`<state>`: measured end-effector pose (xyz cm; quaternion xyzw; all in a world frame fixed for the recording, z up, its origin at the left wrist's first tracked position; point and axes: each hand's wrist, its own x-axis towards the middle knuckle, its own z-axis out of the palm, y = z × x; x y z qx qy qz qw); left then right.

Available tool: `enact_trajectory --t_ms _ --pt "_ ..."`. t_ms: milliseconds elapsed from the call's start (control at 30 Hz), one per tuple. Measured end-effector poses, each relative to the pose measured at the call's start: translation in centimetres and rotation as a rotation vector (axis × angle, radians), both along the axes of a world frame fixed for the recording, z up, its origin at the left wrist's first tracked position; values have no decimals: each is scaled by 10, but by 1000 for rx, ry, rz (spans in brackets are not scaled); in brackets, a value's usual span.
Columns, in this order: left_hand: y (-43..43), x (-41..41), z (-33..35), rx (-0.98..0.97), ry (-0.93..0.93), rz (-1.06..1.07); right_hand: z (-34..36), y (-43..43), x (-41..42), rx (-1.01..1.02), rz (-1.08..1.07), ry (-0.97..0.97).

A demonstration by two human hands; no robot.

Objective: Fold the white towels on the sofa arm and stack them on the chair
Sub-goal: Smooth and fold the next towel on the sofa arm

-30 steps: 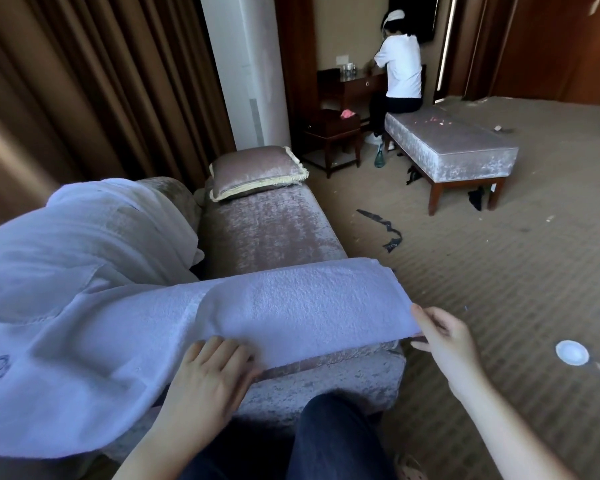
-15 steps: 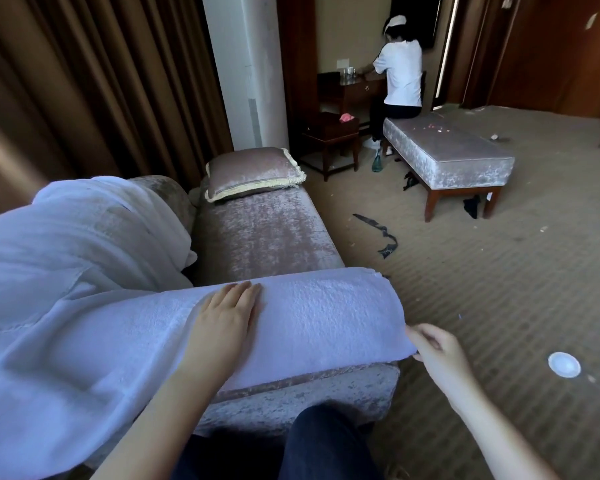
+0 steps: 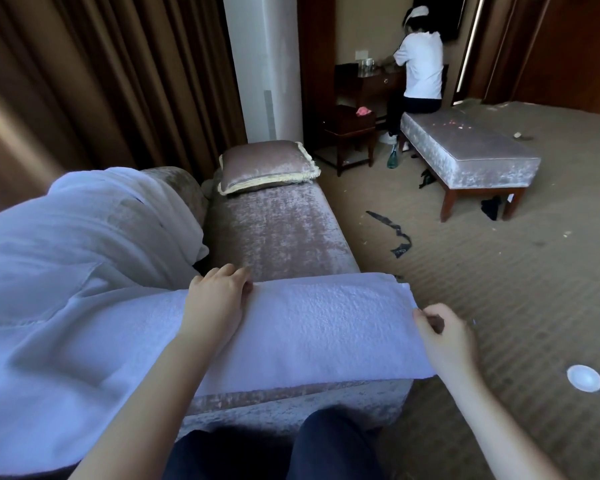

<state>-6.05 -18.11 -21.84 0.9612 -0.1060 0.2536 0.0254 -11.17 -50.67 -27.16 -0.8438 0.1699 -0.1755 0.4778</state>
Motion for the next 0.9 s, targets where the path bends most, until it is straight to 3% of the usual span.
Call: enact_trajectory --t_ms 100,233,433,633,800,900 --pt "6 -12 8 37 17 -19 9 11 -4 -306 -44 -148" --pt "27 -47 20 -7 -61 -53 27 65 -4 -574 185 -435" --pt "128 -138 12 -179 -250 112 21 179 -19 -567 504 -654" --pt "241 -214 -28 -179 -253 434 10 276 -51 -607 747 -771" --pt "265 -228 -78 -28 -116 359 5 301 -60 -596 827 -870" --pt "269 -219 -97 18 -138 290 -9 299 -58 -691 917 -849"
